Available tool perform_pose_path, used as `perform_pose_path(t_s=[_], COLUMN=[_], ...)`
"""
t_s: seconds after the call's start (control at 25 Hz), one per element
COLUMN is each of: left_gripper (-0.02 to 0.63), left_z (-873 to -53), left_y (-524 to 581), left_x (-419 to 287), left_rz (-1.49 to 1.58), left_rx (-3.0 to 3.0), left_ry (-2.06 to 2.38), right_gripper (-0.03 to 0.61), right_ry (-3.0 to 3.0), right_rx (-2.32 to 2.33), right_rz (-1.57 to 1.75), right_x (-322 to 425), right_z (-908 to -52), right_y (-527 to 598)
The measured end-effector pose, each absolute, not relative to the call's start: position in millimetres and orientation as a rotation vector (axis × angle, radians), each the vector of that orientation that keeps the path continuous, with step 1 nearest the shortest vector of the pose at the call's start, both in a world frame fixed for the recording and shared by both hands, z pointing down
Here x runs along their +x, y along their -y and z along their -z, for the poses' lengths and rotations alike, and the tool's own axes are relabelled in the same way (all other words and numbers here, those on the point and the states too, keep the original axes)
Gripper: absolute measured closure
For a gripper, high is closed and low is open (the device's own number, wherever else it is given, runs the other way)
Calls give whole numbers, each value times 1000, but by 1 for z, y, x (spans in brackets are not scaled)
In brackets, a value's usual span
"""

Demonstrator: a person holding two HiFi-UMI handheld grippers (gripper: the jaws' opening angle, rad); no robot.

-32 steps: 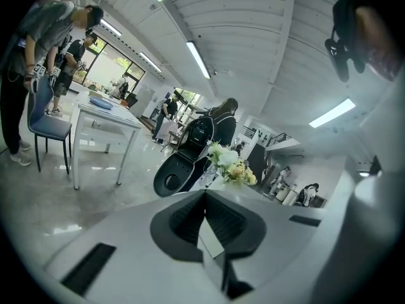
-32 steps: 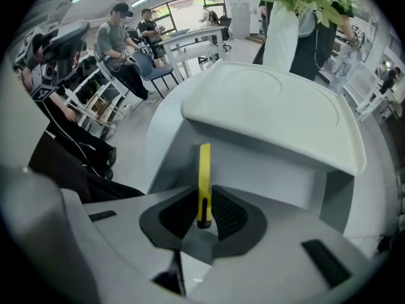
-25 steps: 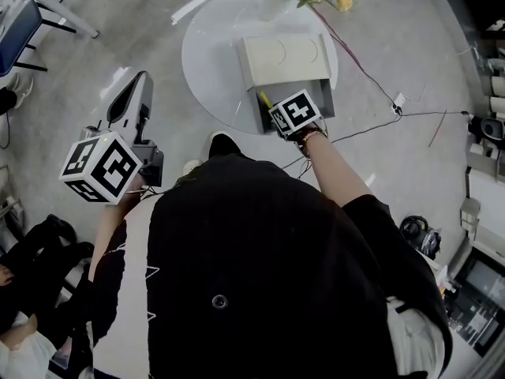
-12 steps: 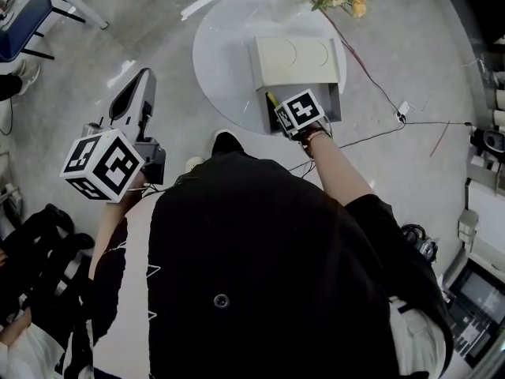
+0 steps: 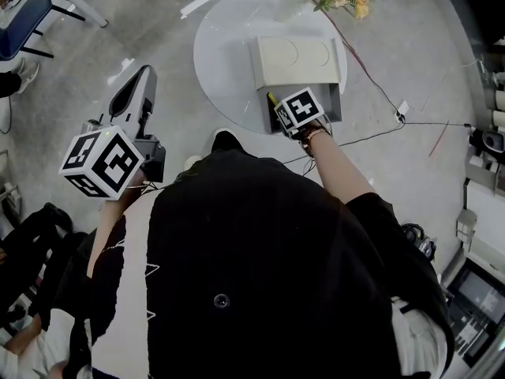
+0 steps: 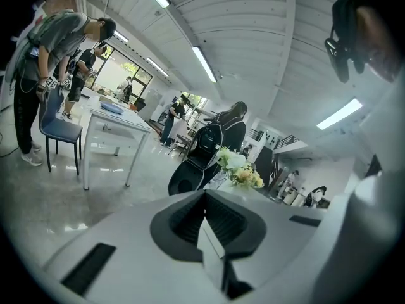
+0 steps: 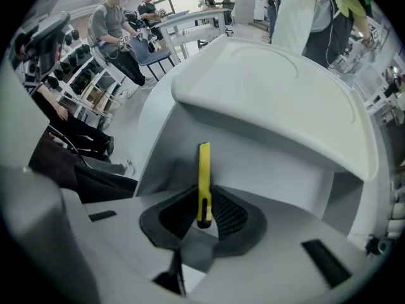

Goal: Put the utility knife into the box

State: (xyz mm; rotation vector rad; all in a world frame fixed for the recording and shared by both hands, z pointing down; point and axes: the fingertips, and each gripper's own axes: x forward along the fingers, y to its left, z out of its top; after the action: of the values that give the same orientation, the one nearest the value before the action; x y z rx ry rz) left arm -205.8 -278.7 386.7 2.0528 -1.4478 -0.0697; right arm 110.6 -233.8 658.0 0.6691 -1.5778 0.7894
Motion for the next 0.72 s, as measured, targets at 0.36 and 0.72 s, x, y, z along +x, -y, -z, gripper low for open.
perform_pose_path(t_s=[0.36, 0.72], left_gripper=[603, 603], left_z=[-388, -391], left_y=[279, 278], left_x=[-206, -205], left_rz=[61, 55], left_rx=[2053, 2045], left_ry=[1441, 1437], right_gripper=[509, 508], right_ry=[1558, 1559], right_rx=[669, 667], right_rz=[-796, -805], right_x=[112, 112], right_z=[-658, -658], right_y=[233, 234])
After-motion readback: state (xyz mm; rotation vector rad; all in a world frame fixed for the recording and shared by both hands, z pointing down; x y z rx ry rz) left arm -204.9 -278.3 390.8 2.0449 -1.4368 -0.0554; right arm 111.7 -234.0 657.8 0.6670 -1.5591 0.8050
